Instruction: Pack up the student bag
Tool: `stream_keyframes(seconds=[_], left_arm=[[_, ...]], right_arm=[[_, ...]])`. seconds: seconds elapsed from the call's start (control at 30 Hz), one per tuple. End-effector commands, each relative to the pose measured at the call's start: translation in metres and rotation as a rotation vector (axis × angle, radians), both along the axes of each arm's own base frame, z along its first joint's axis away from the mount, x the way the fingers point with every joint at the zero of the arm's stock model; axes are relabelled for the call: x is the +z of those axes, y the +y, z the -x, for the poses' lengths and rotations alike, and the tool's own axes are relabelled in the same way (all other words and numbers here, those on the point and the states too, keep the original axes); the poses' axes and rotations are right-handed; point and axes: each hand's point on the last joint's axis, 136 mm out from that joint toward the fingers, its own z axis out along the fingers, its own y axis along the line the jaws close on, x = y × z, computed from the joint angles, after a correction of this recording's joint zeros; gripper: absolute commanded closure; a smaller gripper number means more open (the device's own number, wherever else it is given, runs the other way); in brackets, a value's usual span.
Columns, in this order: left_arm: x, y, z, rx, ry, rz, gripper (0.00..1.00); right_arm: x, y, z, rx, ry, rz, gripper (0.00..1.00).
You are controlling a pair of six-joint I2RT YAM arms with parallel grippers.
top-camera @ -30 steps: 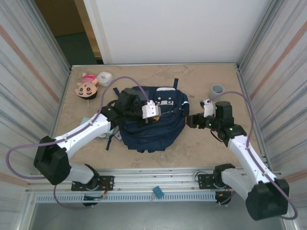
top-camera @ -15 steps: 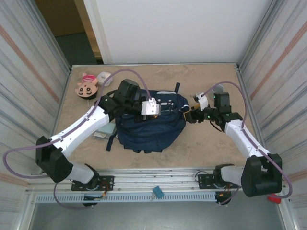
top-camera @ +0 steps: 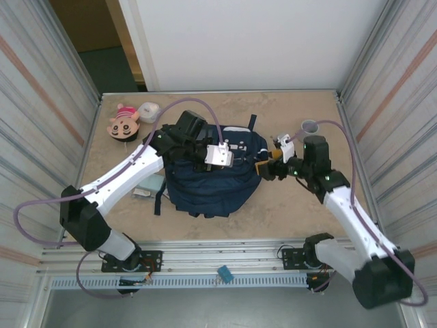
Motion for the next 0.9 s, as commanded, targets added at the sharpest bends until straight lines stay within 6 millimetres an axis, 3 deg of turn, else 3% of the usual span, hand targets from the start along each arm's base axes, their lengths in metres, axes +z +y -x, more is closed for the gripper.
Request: stream_keyframes(seconds=[0.0,0.2,0.37,0.57,0.73,0.87], left_arm=[[0.051,-0.017,-0.007,-0.025,-0.107,0.139,1.00],[0.055,-0.020,-0.008,-0.057,-0.160,0.118,1.00],[0.068,-0.026,-0.014,-0.052,-0.175,0.111,1.00],[0.090,-0.037,0.002,-0.114,-0.194,0.172,1.00],[0.102,-0.038,0.015,-0.150,-0.223,0.190,1.00],[0.099,-0.033,0.013,-0.139,-0.236,0.175,1.00]], right_arm=[[-0.005,0.010,0.022,-0.074,0.089,-0.086,0.26],[-0.019,0.027,0.054,-0.018,0.048,-0.060,0.26],[-0.033,0.031,0.052,-0.040,0.107,-0.076,0.27],[-0.105,0.008,0.026,-0.263,0.207,0.050,0.32],[-0.107,0.018,0.021,-0.234,0.194,0.036,0.32],[-0.101,0.022,0.022,-0.196,0.159,0.030,0.30]])
